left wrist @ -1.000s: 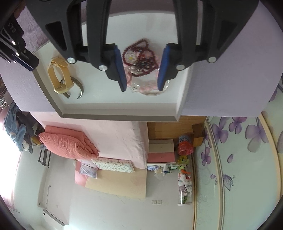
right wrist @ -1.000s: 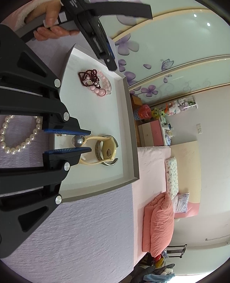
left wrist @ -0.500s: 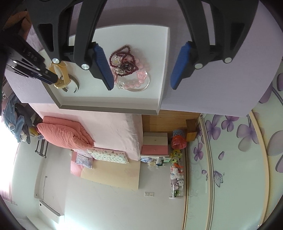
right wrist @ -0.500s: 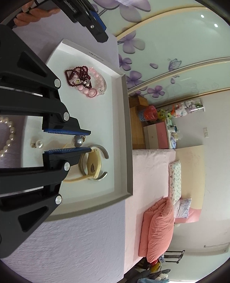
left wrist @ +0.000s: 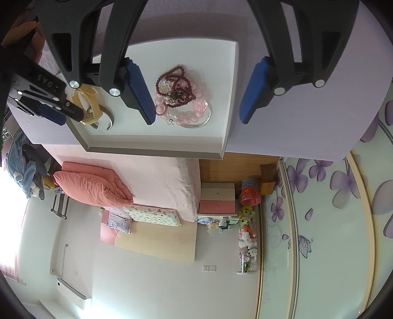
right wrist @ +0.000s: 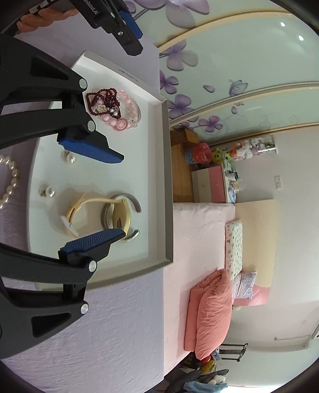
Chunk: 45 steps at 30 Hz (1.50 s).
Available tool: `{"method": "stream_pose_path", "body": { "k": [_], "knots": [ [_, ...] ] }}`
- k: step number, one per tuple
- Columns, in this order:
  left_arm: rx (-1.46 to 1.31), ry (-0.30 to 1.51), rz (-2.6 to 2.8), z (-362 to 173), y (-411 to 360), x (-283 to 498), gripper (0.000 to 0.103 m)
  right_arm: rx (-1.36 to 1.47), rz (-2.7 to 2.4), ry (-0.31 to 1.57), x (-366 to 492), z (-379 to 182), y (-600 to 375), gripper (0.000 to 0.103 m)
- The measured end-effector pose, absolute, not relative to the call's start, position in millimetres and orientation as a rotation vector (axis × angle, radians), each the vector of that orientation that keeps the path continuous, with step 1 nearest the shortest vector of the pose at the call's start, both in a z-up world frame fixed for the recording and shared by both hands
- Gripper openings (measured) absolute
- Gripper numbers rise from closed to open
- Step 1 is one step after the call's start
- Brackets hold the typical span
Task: Organize jewelry
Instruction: 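Move the right tool to the pearl bracelet and grasp it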
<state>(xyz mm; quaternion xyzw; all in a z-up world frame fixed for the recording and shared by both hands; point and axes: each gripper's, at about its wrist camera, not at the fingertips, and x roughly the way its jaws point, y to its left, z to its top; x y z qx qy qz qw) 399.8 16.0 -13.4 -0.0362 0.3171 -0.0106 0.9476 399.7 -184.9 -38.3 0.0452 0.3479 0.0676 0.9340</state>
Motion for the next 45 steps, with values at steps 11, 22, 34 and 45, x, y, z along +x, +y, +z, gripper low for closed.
{"method": "stream_pose_path", "body": {
  "k": [11,22,34,45],
  "knots": [
    [-0.074,0.619,-0.028,-5,19,365,0.076,0.106,0.135,0.686,355,-35,-208,0.056],
    [-0.020,0.608,-0.064,-16,21,295,0.083,0.047,0.177,0.780,301,-70,-201,0.056],
    [0.028,0.618,-0.102,-40,7,268,0.083,-0.008,0.183,0.847,303,-87,-194,0.042],
    [0.052,0.622,-0.113,-44,0,267,0.083,-0.055,0.176,0.893,311,-95,-190,0.029]
  ]
}}
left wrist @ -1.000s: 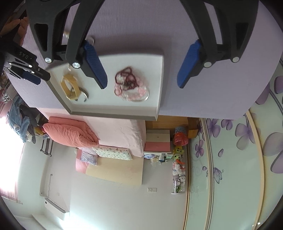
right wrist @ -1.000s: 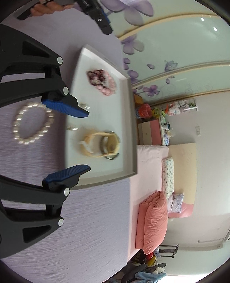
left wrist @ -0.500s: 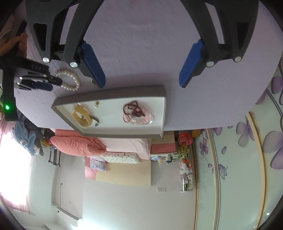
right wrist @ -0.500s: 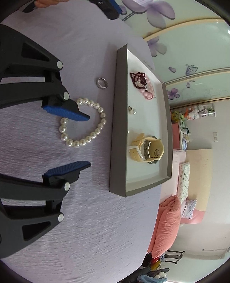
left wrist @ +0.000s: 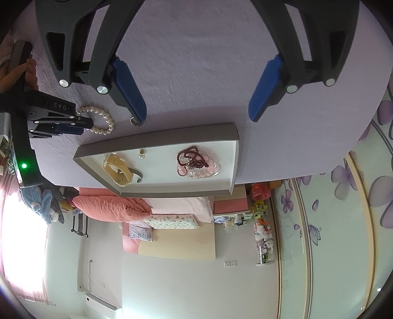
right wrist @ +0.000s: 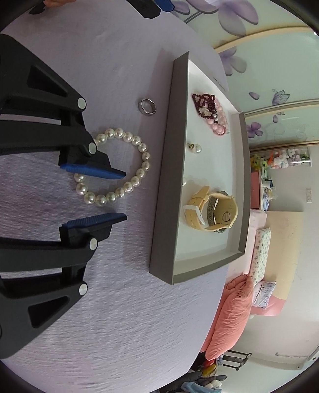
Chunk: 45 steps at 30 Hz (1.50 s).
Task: Organize jewelry
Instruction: 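Move the right tool to the pearl bracelet and grasp it, then lift the pearl bracelet with the right tool while the left tool grasps the silver ring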
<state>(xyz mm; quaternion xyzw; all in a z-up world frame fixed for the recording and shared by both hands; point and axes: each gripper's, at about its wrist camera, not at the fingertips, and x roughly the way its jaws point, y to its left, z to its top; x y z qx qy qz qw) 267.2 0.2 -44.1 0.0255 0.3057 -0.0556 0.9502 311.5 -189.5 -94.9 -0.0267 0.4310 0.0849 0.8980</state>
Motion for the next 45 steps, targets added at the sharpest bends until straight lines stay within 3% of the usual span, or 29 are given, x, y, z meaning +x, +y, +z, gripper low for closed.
{"method": "stream_pose_path", "body": {
  "k": [6,13,36,45],
  "knots": [
    [0.059,0.627,-0.119,-46,-2,268,0.083,-0.071,0.189,0.897,314,-95,-188,0.024],
    [0.064,0.643,-0.129,-48,-4,270,0.083,-0.060,0.206,0.910,313,-94,-189,0.010],
    [0.095,0.801,-0.214,-81,-73,311,0.083,0.135,0.227,0.741,287,-47,-232,0.010],
    [0.086,0.864,-0.175,-94,-91,338,0.064,0.200,0.235,0.747,289,-55,-250,0.010]
  ]
}}
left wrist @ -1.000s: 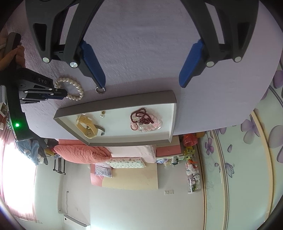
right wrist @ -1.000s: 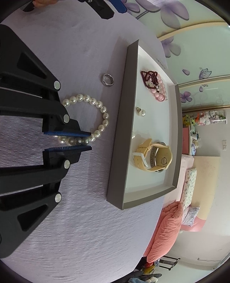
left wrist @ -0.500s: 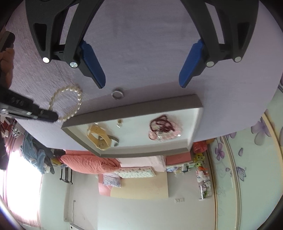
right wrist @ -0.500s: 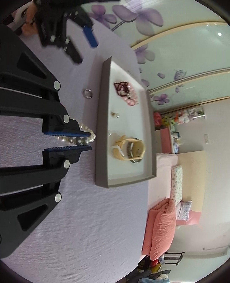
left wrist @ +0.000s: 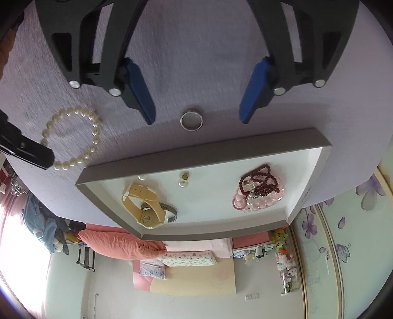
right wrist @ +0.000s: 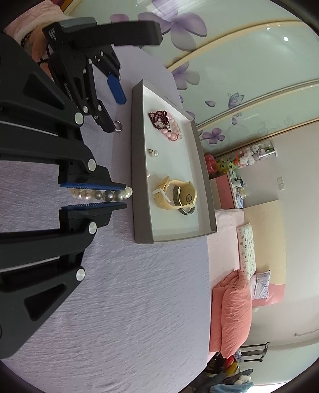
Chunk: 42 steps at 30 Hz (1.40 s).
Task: Organize jewelry
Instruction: 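Lift the pearl bracelet with the right tool while the left tool grasps the silver ring, then carry the bracelet and ring over the tray and open the right tool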
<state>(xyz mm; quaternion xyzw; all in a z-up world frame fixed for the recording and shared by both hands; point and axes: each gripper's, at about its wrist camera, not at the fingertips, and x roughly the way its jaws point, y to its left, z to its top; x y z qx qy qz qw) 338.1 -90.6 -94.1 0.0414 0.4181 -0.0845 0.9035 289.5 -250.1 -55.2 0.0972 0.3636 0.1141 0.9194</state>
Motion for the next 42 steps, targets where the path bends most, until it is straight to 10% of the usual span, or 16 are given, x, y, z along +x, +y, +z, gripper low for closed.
{"method": "stream_pose_path", "body": {
  "k": [15,42],
  "knots": [
    [0.079,0.900,-0.166,-99,-96,351,0.022,0.227,0.251,0.741,287,-56,-255,0.010],
    [0.076,0.675,-0.109,-34,-50,324,0.022,0.207,0.303,0.634,300,-2,-222,0.010]
  ]
}}
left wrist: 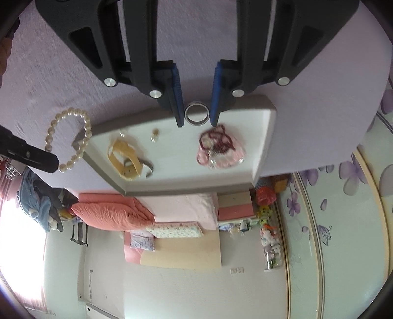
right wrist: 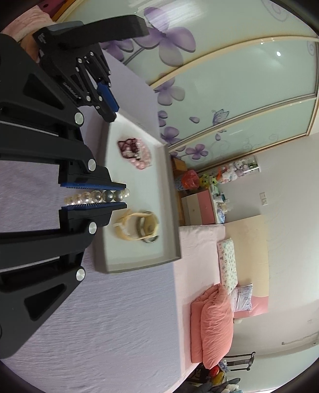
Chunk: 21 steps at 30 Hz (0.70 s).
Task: Organize jewelry
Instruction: 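Carry the bracelet and ring over the tray and open the right tool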
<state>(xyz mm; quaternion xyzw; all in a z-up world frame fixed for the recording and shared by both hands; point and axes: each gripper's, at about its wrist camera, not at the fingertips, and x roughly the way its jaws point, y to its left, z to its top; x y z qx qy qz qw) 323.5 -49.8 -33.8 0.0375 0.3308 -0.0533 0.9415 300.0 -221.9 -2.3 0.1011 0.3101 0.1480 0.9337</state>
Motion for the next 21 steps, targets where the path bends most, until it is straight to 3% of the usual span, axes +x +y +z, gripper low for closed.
{"method": "stream_pose_path", "body": {
  "k": [7,21],
  "knots": [
    [0.034,0.666,-0.103,-16,-35,350,0.022,0.233,0.282,0.604,337,12,-212,0.010],
    [-0.008,0.640,-0.085,-2,-19,390,0.022,0.255,0.271,0.635,392,-18,-194,0.010]
  ]
}}
